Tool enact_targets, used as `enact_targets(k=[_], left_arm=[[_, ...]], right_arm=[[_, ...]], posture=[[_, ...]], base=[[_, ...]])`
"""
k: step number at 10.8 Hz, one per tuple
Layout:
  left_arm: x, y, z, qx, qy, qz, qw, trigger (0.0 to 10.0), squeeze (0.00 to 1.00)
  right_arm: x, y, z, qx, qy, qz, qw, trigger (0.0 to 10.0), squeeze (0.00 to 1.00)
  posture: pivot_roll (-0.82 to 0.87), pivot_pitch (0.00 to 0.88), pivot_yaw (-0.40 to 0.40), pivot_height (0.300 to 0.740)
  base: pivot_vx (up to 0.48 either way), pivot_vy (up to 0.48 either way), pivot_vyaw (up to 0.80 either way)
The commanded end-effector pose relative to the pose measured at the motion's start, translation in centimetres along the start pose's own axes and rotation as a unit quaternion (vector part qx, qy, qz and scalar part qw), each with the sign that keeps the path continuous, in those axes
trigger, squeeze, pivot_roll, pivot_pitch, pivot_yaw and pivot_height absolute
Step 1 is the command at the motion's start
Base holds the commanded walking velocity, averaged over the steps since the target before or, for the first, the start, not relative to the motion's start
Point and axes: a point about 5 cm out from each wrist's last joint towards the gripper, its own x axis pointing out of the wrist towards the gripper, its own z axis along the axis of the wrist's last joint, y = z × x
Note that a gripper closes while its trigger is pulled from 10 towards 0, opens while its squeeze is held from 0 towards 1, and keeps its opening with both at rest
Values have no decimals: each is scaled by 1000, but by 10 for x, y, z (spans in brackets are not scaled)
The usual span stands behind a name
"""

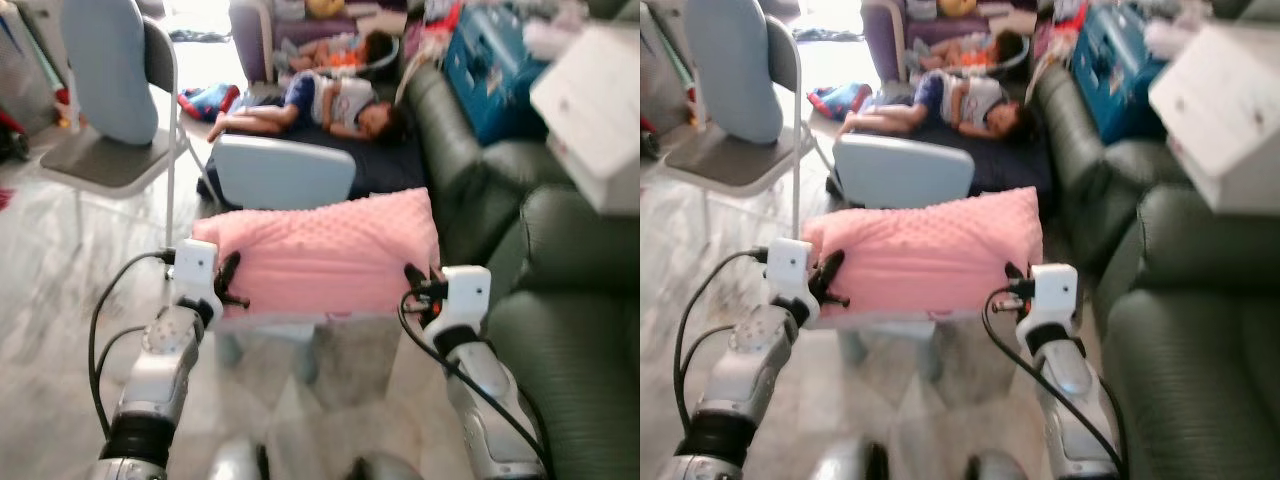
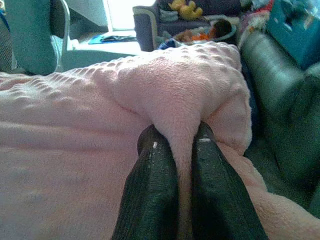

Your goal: Move the pillow to the sofa

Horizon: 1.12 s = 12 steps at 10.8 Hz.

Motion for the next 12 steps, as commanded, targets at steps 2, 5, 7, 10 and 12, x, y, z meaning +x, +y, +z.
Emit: enact_targets(k=[2, 5, 7, 10, 12], left_arm=[[3, -3, 8, -2, -19, -11, 1000, 10000, 0], [2, -5, 7, -31, -17, -16, 999, 10000, 0], [2, -6, 7, -32, -17, -19, 999, 10000, 0], [2, -7, 6, -32, -15, -25, 999, 10000, 0], [3, -8, 6, -31, -14, -27, 999, 10000, 0]], right_arm=[[-1, -8, 3, -7, -1, -16, 1000, 10000, 0], [-1, -9, 2, -9, 1, -15, 1000, 10000, 0], [-1, -9, 2, -10, 3, -14, 1000, 10000, 0], [0, -10, 3, -13, 2, -12, 1000, 10000, 0], [0, -8, 2, -11, 3, -11, 1000, 10000, 0]], posture=[[-89, 27, -5, 740], [-90, 30, -9, 740], [-91, 33, -13, 740], [-92, 34, -13, 740], [-91, 34, -13, 740]], base=[[0, 0, -662], [0, 0, -800], [0, 0, -800], [0, 0, -694], [0, 480, -800]])
